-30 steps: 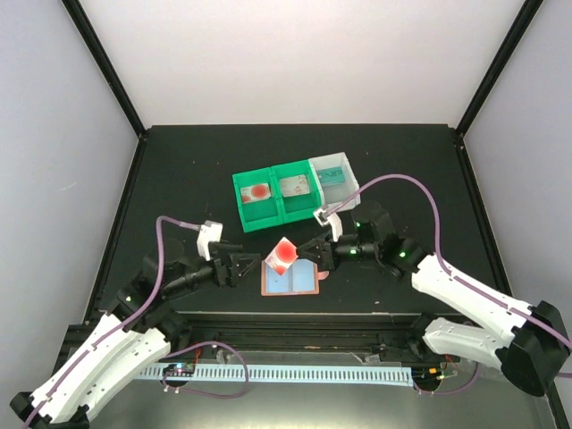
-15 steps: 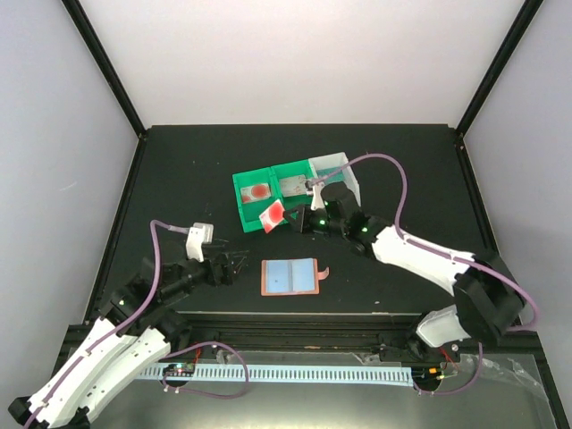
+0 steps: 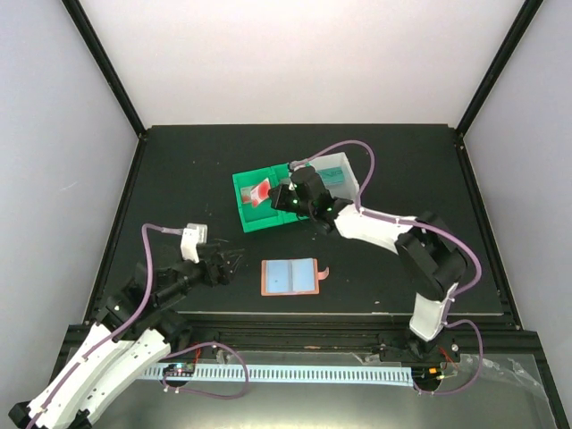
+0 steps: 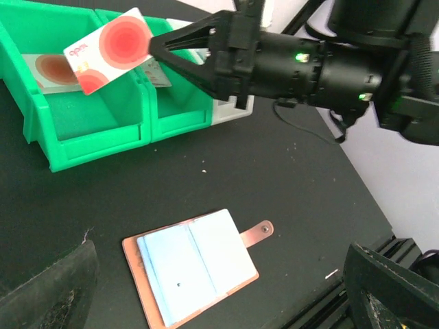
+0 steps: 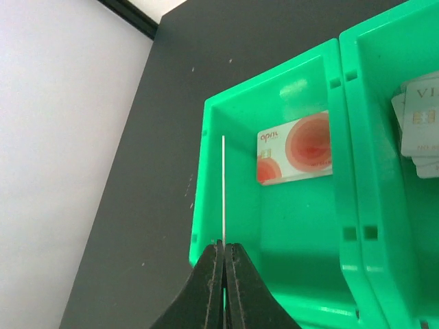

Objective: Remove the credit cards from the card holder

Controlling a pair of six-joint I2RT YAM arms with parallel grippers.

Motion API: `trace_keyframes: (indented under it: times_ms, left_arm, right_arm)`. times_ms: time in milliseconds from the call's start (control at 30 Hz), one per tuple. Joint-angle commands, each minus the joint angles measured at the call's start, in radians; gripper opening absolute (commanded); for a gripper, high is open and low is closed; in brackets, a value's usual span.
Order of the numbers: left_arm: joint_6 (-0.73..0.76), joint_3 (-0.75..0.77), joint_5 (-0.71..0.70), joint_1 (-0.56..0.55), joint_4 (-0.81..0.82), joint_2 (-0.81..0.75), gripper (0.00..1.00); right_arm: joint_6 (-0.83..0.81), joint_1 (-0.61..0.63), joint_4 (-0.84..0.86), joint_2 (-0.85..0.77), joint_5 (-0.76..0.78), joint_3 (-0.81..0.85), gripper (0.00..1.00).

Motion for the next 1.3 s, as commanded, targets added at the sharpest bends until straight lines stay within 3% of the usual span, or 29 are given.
trace_keyframes:
  times_ms: [0,167,833,1267]
  left_arm:
    - [-0.001,0.020,-0.031,-0.003,-0.013,-0.031,0.99]
    - [-0.007,0.019,-0.036,-0.003,-0.016,-0.051,0.99]
    - [-0.013,0.016,-0.041,-0.003,-0.019,-0.058,0.99]
    - [-0.019,0.016,-0.034,-0.003,-0.025,-0.019,0.99]
  right_arm:
    - [0.028,-0.003,0.060,0.076,0.090,0.067,0.01]
    - [0.025,-0.004,0.042,0.166,0.146,0.146,0.01]
    - [0.090,-0.004,0.064,0.421,0.084,0.358,0.01]
    - [0.032,-0.008,-0.101,0.407,0.114,0.432,0.17]
